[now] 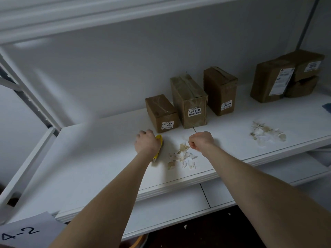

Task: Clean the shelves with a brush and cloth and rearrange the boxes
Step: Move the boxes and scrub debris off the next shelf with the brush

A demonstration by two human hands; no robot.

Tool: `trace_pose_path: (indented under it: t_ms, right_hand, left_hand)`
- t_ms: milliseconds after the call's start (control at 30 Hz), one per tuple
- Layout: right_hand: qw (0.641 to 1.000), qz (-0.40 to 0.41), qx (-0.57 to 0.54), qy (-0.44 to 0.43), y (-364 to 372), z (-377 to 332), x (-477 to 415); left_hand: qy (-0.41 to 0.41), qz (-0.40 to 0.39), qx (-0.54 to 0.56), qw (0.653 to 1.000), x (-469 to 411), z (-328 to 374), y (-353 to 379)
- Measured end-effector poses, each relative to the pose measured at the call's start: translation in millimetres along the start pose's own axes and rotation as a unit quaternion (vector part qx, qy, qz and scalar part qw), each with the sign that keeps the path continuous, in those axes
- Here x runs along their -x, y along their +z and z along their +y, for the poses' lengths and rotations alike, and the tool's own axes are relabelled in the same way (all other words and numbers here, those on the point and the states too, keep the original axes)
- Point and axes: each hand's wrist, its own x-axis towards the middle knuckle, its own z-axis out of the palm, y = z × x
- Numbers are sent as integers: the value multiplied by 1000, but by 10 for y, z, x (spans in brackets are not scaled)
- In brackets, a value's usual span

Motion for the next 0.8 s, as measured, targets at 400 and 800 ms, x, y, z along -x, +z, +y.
trace_pose_path:
  t_ms: [400,800]
  right_hand:
    - [999,-34,-31,-21,-381,-26,-118]
    - [994,19,-107,-4,-1210,77,-401]
  left_hand:
    - [109,-68,203,971,24,919,238]
    - [126,-156,321,925,65,1870,600]
